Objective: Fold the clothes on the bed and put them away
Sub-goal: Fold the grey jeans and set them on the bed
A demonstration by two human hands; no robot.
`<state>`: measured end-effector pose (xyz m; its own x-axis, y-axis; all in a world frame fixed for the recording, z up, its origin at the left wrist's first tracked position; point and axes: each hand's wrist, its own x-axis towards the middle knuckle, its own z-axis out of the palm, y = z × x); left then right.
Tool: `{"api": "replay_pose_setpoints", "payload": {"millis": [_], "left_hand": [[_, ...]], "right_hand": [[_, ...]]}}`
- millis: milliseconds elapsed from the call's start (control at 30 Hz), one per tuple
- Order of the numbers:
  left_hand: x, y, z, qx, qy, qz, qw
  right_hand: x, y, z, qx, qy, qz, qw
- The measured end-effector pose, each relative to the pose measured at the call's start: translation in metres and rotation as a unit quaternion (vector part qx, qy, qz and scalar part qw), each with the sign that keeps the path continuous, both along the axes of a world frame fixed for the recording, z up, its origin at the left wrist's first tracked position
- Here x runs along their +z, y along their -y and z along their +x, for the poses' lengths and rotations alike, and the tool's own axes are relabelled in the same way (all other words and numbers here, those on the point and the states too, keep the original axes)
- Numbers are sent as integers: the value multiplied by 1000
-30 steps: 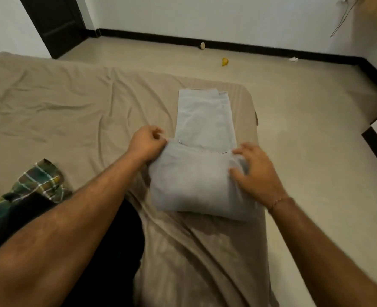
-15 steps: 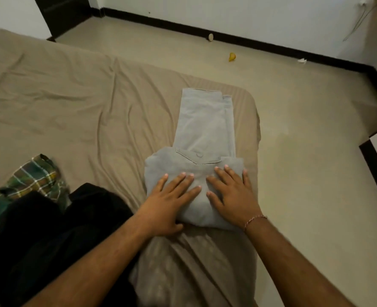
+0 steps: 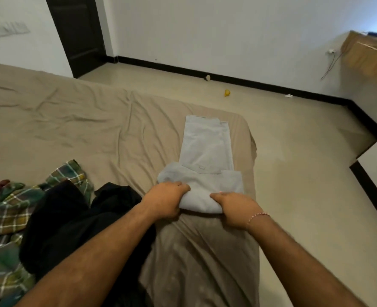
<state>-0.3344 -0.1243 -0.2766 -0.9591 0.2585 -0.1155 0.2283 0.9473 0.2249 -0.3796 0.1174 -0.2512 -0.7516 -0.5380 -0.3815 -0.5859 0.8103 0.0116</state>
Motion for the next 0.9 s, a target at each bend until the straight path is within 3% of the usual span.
{"api": "replay_pose_setpoints", "payload": {"millis": [167, 267, 367, 433, 500, 567, 633, 700, 767, 833, 900], "left_hand": [[47, 16, 54, -84, 52, 26, 995], [75, 27, 84, -106, 110, 92, 984], [85, 38, 81, -70, 100, 185, 975], [79, 46, 60, -5, 27, 239, 971], [71, 50, 32, 56, -77, 194, 976], [64, 44, 10, 84, -157, 59, 982], [54, 32, -1, 65, -151, -8, 986], [33, 14, 2, 25, -70, -28, 997], [-2, 0, 15, 4, 2, -63, 998], [-34, -7, 26, 14, 6, -80, 997], [-51, -7, 25, 34, -41, -86, 995]], "right_hand": [[64, -8, 46, 77, 148, 22, 986], [96, -14, 62, 108, 210, 40, 971], [115, -18, 41, 94, 204, 6, 974], [117, -20, 11, 58, 160, -69, 983], [113, -21, -20, -23, 90, -146, 985], [99, -18, -39, -64, -64, -159, 983], [77, -11, -42, -27, -150, -182, 972], [48, -3, -32, 2, -60, -198, 978], [11, 2, -18, 28, 20, -109, 993], [-29, 2, -4, 47, -7, -34, 998], [-54, 3, 4, 17, -71, -59, 996]]}}
